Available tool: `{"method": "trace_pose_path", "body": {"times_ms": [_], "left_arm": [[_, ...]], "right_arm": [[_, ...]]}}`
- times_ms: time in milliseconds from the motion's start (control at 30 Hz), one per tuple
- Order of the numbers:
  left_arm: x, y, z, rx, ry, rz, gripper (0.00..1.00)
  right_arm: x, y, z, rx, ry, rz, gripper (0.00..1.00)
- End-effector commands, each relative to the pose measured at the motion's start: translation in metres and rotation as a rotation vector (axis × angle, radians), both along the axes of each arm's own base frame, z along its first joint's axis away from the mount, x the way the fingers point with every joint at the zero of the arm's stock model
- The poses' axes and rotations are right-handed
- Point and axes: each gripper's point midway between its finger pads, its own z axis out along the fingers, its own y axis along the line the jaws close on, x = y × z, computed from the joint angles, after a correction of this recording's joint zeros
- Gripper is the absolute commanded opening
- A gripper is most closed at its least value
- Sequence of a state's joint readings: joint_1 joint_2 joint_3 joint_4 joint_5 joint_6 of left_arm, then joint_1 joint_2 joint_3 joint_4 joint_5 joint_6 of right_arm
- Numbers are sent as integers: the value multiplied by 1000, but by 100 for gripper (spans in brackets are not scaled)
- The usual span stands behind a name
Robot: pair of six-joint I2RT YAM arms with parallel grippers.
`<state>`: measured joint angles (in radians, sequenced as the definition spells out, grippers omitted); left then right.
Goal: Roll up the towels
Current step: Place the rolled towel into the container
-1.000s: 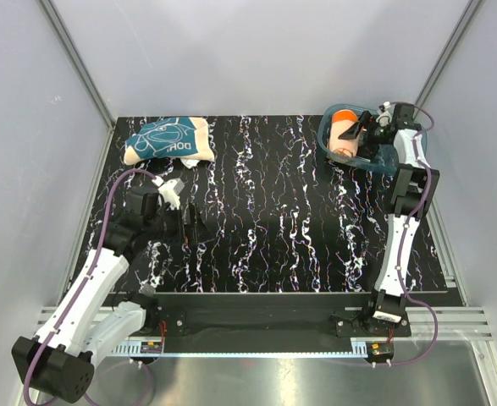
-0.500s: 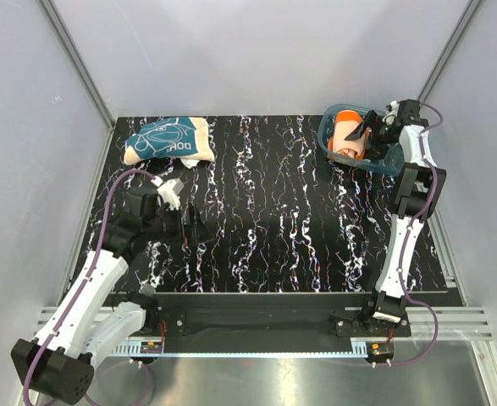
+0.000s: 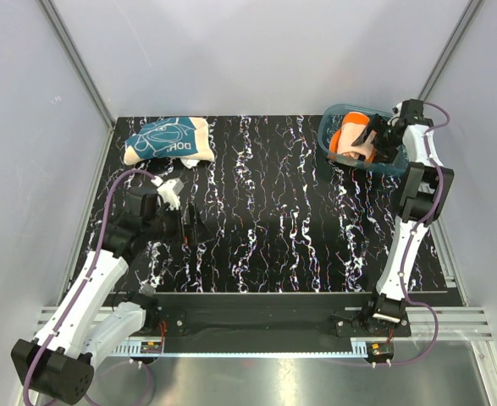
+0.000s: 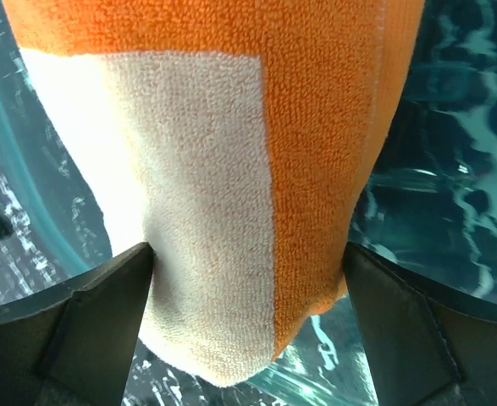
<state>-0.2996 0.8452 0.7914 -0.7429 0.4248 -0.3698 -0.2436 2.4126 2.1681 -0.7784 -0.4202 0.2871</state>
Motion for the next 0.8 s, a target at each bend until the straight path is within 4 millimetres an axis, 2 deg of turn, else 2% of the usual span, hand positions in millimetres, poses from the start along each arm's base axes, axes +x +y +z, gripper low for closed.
{"method": "trace_pose_path", "body": {"times_ms": [0, 33, 100, 167, 200, 300, 333, 400, 500, 600, 667, 700, 733, 767], "left_arm": [[7, 0, 6, -8, -48, 3, 99], [7, 0, 5, -8, -46, 3, 99], [7, -1, 6, -10, -49, 0, 99], [7, 0, 6, -9, -49, 3, 99], [7, 0, 6, -7, -47, 2, 99], [7, 0, 5, -5, -46, 3, 99], [8, 0, 4, -5, -41, 4, 99], [8, 0, 4, -4, -40, 6, 99], [8, 0, 2, -3, -30, 6, 99], [9, 1, 2, -3, -26, 9, 99], [9, 1, 1, -3, -23, 8, 99], [9, 1, 1, -3, -22, 8, 99], [10, 1, 0, -2, -20, 9, 99], [10, 1, 0, -2, -20, 9, 99]], "right_arm": [[7, -16, 29, -68, -73, -40, 100], [11, -15, 29, -56, -86, -35, 87], [16, -7, 24, 1, -91, -13, 73], [25, -1, 11, 50, -95, 3, 69], [28, 7, 10, 103, -106, 16, 69], [40, 21, -14, 209, -122, 52, 69], [45, 24, -12, 217, -135, 62, 69], [45, 34, -28, 240, -112, 81, 72], [46, 51, -38, 273, -115, 137, 79], [41, 79, -44, 291, -115, 228, 86], [37, 91, -43, 271, -116, 277, 95], [34, 89, -41, 248, -93, 265, 100], [32, 87, -38, 232, -90, 261, 100], [32, 74, -43, 163, -71, 223, 100]]}}
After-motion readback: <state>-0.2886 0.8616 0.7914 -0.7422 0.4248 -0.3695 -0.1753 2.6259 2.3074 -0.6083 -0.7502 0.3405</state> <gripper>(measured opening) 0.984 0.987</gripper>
